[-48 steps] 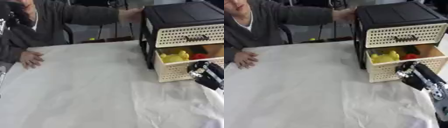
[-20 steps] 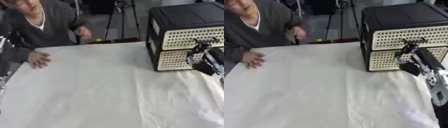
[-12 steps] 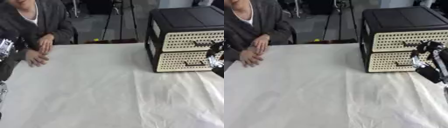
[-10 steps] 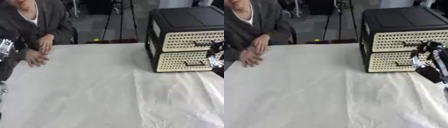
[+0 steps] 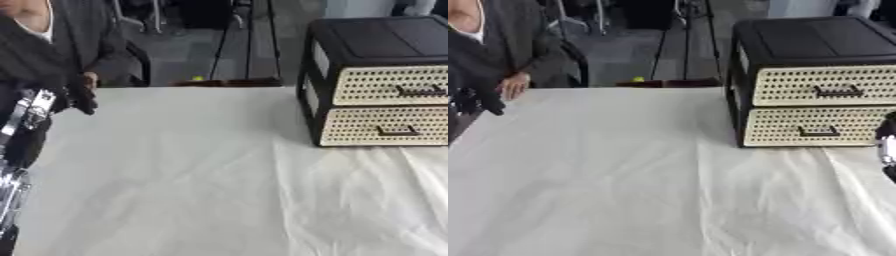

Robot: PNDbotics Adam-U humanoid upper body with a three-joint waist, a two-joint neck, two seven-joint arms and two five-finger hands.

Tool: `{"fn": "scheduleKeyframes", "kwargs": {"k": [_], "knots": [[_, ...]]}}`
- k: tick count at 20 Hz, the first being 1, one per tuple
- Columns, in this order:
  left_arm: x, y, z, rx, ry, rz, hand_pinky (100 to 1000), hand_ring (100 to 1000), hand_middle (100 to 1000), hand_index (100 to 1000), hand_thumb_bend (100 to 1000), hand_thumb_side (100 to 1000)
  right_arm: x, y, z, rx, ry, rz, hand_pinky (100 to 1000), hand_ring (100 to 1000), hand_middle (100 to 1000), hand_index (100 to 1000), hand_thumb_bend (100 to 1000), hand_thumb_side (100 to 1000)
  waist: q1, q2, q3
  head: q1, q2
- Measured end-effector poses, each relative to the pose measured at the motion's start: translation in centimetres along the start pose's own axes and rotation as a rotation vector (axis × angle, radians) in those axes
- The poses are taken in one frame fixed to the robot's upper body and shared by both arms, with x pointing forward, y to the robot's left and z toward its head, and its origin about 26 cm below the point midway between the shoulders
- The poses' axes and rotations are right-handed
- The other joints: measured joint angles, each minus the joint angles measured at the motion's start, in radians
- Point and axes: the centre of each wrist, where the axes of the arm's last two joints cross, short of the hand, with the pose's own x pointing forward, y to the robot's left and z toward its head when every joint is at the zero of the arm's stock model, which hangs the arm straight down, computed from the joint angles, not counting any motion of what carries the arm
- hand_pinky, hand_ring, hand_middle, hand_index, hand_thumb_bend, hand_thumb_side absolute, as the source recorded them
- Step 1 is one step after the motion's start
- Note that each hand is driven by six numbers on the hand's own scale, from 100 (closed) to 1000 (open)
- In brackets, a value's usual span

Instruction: Pick up objects from table and place into drawer.

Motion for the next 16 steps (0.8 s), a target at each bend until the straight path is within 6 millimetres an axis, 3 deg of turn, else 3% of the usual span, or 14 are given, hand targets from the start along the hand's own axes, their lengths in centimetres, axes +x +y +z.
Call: {"fn": "scheduleKeyframes", "kwargs": {"k": [16], "knots": [[-1.05,-0.44,0.8,-0.021,0.037,-0.008,557,541,519,725,100,922,0.72,0.75,0.41,0.007,0.005,-0.055,444,632,670,588,100,847,0.003,-0.005,-0.007,0.0,0.0]]}}
